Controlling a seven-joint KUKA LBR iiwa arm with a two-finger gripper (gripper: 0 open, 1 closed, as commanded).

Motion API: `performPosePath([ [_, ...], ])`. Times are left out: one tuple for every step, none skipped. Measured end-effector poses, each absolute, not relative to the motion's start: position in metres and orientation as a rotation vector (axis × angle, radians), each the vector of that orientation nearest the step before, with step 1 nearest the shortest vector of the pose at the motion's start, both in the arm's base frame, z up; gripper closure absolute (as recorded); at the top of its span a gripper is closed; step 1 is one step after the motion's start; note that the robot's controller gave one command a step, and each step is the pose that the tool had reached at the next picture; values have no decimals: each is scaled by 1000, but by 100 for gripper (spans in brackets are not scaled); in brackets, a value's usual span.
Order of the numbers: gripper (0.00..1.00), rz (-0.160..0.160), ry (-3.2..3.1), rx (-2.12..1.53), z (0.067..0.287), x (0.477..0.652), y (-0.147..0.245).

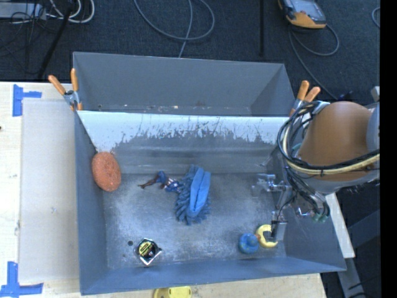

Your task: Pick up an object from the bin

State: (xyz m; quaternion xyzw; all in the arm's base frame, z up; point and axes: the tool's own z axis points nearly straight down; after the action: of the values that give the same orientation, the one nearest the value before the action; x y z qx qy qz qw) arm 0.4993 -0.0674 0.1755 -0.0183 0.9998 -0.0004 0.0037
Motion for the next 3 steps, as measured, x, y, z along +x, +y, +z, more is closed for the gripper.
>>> performPosePath([
  [0, 1, 3140, -46, 114, 497, -66],
  [0, 2, 3133, -278, 94, 488, -67],
  [0, 1, 3125, -345, 92, 486, -67],
])
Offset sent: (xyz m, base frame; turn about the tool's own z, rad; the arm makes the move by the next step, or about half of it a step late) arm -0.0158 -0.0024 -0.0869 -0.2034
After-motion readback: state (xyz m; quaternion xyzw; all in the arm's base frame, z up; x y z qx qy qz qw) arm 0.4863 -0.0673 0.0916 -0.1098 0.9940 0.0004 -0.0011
